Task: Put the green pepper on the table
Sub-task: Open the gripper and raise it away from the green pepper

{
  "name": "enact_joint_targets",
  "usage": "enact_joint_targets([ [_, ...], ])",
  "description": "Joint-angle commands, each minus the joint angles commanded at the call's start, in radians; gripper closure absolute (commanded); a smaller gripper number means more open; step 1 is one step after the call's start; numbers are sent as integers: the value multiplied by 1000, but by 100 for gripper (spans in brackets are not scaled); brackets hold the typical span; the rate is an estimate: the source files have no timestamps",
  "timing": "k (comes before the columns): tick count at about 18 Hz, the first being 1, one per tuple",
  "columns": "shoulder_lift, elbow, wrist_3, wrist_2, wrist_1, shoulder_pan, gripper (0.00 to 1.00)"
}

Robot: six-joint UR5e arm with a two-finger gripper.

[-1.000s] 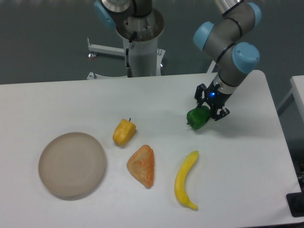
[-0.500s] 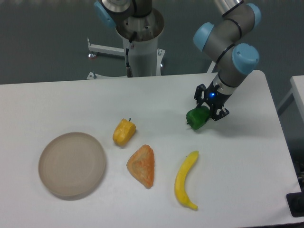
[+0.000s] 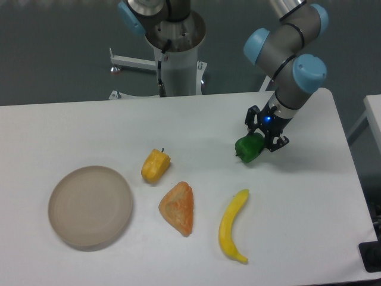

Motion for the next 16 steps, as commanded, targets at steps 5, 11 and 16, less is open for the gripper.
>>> enact_joint_targets([
  [5, 0, 31, 2, 3, -5, 3, 2],
  [11, 6, 112, -2, 38, -11, -3, 0],
  [16, -3, 222, -17, 136, -9, -41, 0],
])
